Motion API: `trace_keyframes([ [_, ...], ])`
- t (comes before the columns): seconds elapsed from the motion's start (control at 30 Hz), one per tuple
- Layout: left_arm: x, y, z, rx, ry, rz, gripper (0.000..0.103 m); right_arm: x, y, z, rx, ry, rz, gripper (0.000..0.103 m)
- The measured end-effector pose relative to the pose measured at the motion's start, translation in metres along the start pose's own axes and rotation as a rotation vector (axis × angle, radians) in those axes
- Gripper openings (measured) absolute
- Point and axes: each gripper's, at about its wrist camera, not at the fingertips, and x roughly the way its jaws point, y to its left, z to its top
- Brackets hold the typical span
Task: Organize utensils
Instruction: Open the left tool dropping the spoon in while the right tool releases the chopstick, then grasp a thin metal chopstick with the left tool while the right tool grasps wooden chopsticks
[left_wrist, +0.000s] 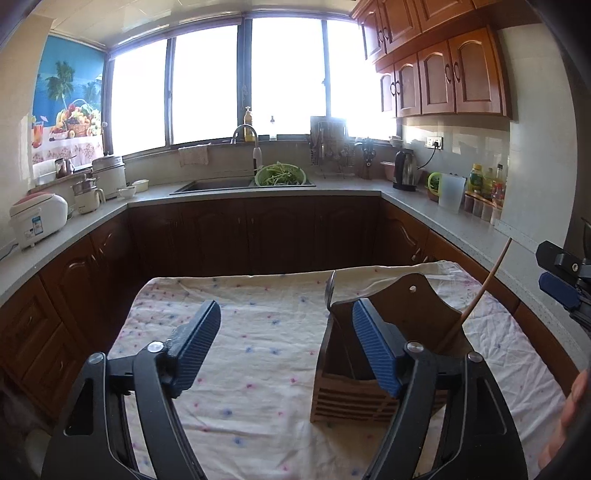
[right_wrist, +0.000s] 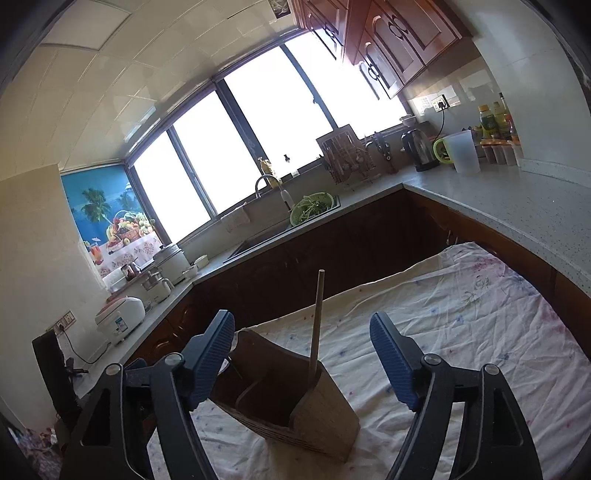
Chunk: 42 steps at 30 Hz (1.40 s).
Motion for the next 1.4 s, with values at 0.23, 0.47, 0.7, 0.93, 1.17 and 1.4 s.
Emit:
trace_keyframes([
  [0.23, -0.04, 0.027, -0.023, -0.066, 0.029, -0.007, 0.091, -0.031, -0.003, -0.021, 0.003, 0.017, 0.002, 0.1],
  [0.47, -0.072, 0.04, -0.055, -0.098, 0.077, -0.012, 0.093, -0.061, -0.013, -0.049, 0.004, 0.071, -0.023, 0.1],
  [0.7, -0.088, 0.045, -0.092, -0.109, 0.16, -0.017, 0.093, -0.086, -0.022, -0.072, 0.009, 0.117, -0.046, 0.1],
  [0.93, -0.104, 0.046, -0.128, -0.108, 0.247, -0.023, 0.093, -0.102, -0.026, -0.092, -0.017, 0.162, -0.083, 0.1],
  [1.17, -0.114, 0.047, -0.154, -0.115, 0.315, -0.038, 0.093, -0.104, -0.028, -0.111, -0.038, 0.219, -0.111, 0.099],
  [1.4, -0.116, 0.044, -0.171, -0.109, 0.368, -0.058, 0.093, -0.09, -0.017, -0.128, -0.088, 0.292, -0.11, 0.069],
])
